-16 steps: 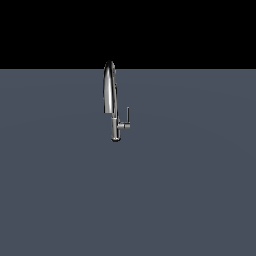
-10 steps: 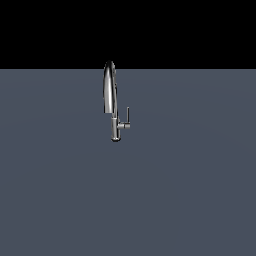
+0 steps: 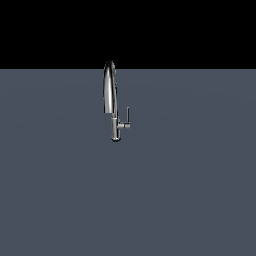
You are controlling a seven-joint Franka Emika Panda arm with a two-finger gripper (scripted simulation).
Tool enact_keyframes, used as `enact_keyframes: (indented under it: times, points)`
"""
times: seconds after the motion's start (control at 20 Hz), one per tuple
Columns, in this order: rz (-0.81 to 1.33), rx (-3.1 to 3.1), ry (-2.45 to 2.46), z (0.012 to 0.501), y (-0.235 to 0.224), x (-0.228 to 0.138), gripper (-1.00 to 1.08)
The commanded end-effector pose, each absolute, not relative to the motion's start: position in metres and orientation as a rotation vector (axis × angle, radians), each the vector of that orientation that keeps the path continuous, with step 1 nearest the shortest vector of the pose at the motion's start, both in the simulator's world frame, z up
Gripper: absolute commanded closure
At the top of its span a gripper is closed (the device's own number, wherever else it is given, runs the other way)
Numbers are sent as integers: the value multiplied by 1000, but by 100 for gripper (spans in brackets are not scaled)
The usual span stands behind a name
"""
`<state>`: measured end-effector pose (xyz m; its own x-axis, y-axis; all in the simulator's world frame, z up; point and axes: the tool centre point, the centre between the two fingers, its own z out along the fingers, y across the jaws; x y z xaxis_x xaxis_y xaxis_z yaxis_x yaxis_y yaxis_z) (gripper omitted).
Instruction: Turn on the faucet by rotating a designated handle.
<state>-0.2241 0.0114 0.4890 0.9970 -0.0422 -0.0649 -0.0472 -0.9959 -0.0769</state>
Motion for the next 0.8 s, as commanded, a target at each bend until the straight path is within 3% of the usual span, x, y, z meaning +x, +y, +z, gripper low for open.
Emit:
enact_keyframes:
  times: [0.0, 0.75]
  points:
    - [132, -3037, 104, 486, 13, -214, 108]
    - [408, -2802, 378, 456, 16, -127, 108]
